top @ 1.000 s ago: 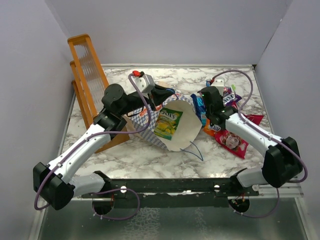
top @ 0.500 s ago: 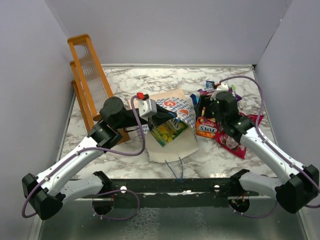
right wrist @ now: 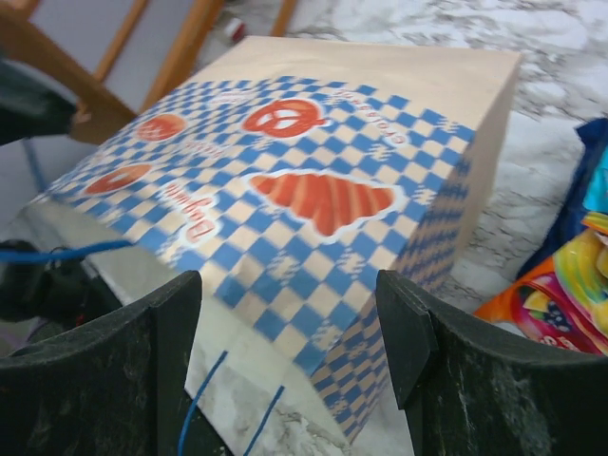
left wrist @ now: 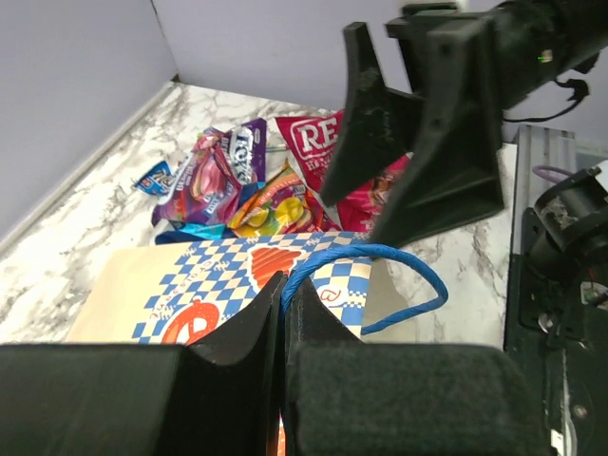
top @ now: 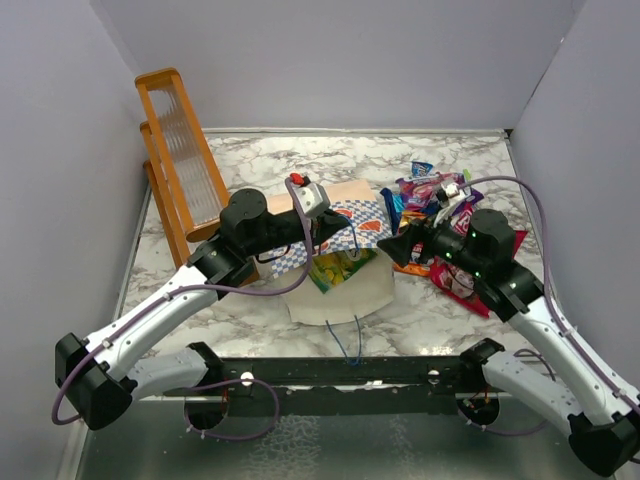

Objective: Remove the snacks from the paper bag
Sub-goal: Take out the snack from the paper bag.

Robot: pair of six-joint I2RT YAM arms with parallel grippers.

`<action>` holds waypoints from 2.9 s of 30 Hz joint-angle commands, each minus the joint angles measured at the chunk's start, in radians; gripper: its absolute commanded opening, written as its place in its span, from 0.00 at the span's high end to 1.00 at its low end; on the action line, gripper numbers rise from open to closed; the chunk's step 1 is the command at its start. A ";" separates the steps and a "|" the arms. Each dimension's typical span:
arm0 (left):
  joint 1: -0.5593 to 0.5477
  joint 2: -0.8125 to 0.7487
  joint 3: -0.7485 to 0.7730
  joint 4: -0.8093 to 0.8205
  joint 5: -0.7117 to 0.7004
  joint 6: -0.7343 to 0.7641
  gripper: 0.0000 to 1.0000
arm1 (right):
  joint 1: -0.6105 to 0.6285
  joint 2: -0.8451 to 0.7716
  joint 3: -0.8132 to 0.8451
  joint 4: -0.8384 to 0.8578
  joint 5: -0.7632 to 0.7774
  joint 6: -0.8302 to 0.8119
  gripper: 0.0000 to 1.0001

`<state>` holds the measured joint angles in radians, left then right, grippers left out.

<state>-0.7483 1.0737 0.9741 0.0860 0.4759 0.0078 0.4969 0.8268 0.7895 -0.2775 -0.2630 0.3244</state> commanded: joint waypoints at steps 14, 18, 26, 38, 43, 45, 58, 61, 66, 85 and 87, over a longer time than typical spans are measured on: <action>0.000 -0.079 -0.091 0.197 -0.206 0.075 1.00 | 0.455 0.005 -0.070 0.069 -0.178 0.030 0.27; 0.006 -0.055 -0.058 0.149 -0.190 0.051 1.00 | 0.754 0.219 -0.046 0.164 0.367 0.076 0.29; 0.007 -0.059 -0.075 0.185 -0.183 0.023 1.00 | 0.793 0.427 -0.198 0.627 0.755 0.187 0.47; 0.021 -0.065 -0.064 0.189 -0.159 -0.014 1.00 | 0.799 0.932 -0.222 1.416 1.156 0.000 0.48; 0.023 -0.057 -0.062 0.203 -0.115 -0.067 1.00 | 0.766 1.129 -0.165 1.634 1.153 -0.035 0.39; 0.023 -0.059 -0.065 0.206 -0.101 -0.078 1.00 | 0.736 1.159 -0.150 1.668 1.122 -0.012 0.32; 0.024 -0.064 -0.075 0.210 -0.119 -0.067 1.00 | 0.580 1.286 0.042 1.509 1.004 0.056 0.28; 0.025 -0.062 -0.076 0.211 -0.118 -0.070 1.00 | 0.554 1.316 0.080 1.496 0.963 0.050 0.31; 0.037 -0.055 -0.074 0.210 -0.116 -0.076 1.00 | 0.527 1.367 0.168 1.412 0.852 0.078 0.33; 0.100 -0.033 -0.083 0.242 -0.083 -0.131 1.00 | 0.452 1.433 0.463 1.209 0.428 0.174 0.98; 0.101 -0.036 -0.083 0.238 -0.089 -0.126 1.00 | 0.451 1.367 0.406 1.214 0.458 0.159 0.98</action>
<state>-0.6498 1.0431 0.8925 0.2913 0.3737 -0.1146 0.9520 2.3131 1.2621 0.9680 0.2104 0.4927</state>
